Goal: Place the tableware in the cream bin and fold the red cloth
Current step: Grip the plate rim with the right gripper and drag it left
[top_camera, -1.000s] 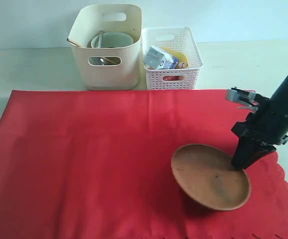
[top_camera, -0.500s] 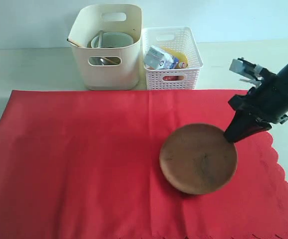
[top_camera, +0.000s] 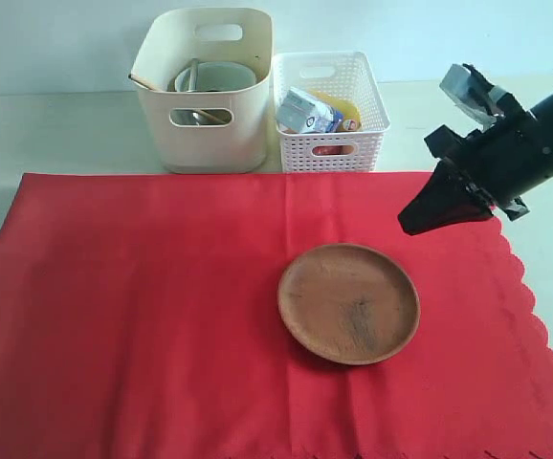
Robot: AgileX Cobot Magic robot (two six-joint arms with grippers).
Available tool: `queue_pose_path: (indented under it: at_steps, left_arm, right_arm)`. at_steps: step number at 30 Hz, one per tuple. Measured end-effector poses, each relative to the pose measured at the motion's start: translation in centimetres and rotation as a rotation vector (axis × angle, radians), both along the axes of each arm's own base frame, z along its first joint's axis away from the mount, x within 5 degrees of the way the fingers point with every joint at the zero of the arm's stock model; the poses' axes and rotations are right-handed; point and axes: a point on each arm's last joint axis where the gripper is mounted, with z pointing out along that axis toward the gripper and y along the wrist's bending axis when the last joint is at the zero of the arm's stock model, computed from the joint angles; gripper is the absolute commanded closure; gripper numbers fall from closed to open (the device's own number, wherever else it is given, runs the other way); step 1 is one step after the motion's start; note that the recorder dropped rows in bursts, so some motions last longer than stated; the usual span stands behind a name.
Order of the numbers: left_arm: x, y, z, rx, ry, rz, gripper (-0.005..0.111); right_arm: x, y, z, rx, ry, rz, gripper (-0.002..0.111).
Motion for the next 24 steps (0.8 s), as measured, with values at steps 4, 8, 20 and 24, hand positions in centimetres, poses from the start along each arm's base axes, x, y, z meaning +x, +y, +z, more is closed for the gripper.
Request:
queue_pose_path:
  at_steps: [4,8,20,24]
  left_arm:
    - [0.0,0.0,0.0,0.0,0.0,0.0,0.07]
    - [0.0,0.0,0.0,0.0,0.0,0.0,0.07]
    - [0.0,0.0,0.0,-0.001,-0.002,0.0,0.07]
    - [0.0,0.0,0.0,-0.001,-0.002,0.0,0.07]
  right_arm:
    - [0.1,-0.3,-0.3,-0.05,-0.014,0.006,0.095]
    - [0.1,-0.8,-0.7,-0.114,-0.033,0.016,0.067]
    - [0.5,-0.8,-3.7,-0.116,0.072,-0.002,0.055]
    - [0.6,-0.6,-4.5,-0.091,0.107,-0.022,0.055]
